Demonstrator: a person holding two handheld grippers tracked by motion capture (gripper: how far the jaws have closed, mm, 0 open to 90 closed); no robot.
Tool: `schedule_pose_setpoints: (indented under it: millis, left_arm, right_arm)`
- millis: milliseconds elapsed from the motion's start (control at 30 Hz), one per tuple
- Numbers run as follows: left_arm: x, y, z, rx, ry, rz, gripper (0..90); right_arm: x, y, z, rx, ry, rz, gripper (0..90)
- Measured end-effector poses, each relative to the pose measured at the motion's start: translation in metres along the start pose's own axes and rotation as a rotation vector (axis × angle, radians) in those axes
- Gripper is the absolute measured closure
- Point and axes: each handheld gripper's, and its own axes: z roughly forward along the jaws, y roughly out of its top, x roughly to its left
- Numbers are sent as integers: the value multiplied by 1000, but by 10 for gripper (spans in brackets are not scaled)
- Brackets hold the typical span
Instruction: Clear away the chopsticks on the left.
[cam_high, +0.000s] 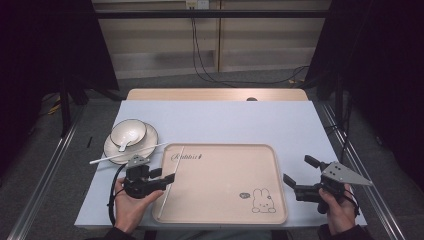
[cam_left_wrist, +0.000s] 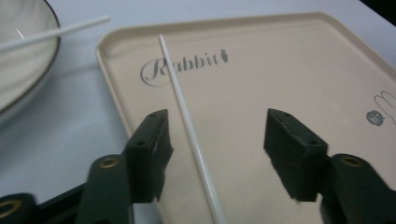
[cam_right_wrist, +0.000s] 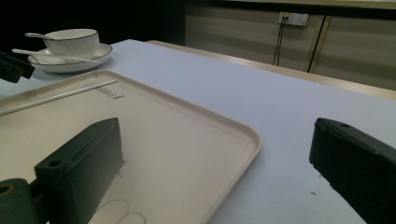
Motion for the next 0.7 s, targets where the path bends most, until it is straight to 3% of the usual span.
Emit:
schedule_pose_setpoints:
  millis: [33,67,133,233,367,467,600,633,700]
  left_arm:
    - [3,0,-5,-43,-28,4,358]
    - [4,-1,-8,-75,-18,-11,357]
    - [8,0,-14,-97,-6,11,282]
    - [17,-1,-22,-126,-27,12,244]
    - [29,-3,-31,-108,-74,57,180]
    - [36,-3,-37,-96,-51,57,146]
    - [48,-4,-50,-115,-63,83,60]
    - [53,-3,-57,-115,-103,117,52]
    - [59,-3,-65,-117,-142,160,51]
  right_arm:
    - [0,0,0,-2,-1,-2,21]
    - [0,0,0,-2,2,-2,21]
    - [0,0,0,-3,2,-1,21]
    - [0,0,0,-3,2,-2,21]
    - [0,0,0,-2,-2,-2,21]
    - [0,0,0,-1,-2,-1,21]
    - [0,0,0,-3,-1,-2,21]
    - [0,0,0,-2,-1,-2,21]
    - [0,0,0,-3,-1,-4,21]
